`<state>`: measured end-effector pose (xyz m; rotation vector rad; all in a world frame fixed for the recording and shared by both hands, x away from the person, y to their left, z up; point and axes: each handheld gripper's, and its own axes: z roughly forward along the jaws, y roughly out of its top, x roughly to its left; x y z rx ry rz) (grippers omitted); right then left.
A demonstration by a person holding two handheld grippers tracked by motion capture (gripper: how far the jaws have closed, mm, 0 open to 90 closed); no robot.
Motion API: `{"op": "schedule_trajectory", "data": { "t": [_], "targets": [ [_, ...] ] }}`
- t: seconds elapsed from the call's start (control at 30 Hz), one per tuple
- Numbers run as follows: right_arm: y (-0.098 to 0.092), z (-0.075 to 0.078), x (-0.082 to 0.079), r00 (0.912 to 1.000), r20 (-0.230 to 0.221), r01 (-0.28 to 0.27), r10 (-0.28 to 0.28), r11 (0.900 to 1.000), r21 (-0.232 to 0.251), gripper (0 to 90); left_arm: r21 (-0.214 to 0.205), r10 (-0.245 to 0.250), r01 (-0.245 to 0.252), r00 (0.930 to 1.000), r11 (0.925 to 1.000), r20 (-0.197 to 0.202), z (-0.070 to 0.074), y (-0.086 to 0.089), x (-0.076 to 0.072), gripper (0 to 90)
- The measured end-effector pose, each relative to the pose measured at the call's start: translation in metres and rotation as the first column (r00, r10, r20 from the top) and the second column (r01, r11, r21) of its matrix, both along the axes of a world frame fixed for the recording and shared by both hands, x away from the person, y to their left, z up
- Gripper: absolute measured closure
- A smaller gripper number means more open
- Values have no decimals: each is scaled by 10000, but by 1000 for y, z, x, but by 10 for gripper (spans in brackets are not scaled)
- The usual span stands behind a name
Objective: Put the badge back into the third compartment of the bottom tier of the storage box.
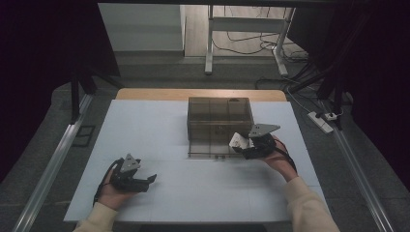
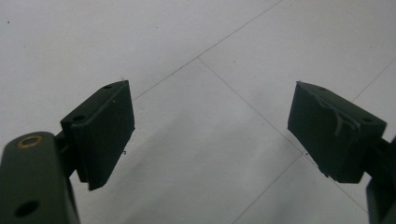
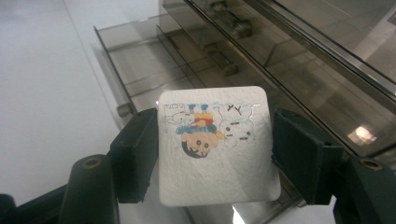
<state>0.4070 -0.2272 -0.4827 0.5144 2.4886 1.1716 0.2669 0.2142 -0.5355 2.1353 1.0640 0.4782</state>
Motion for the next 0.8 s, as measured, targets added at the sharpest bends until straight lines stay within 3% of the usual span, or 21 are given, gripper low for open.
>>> {"op": "schedule_trajectory", "data": {
  "t": [0.43,0.8],
  "targets": [
    [4,-9,14,9997,-51,-245,243,9979,-592,326,-8,-21,21,10000,10000,-25,0,0,0,148],
    [-5,-9,17,9993,-327,-180,165,9988,-464,302,6,-84,85,10000,10000,-25,0,0,-1,146]
  ]
}}
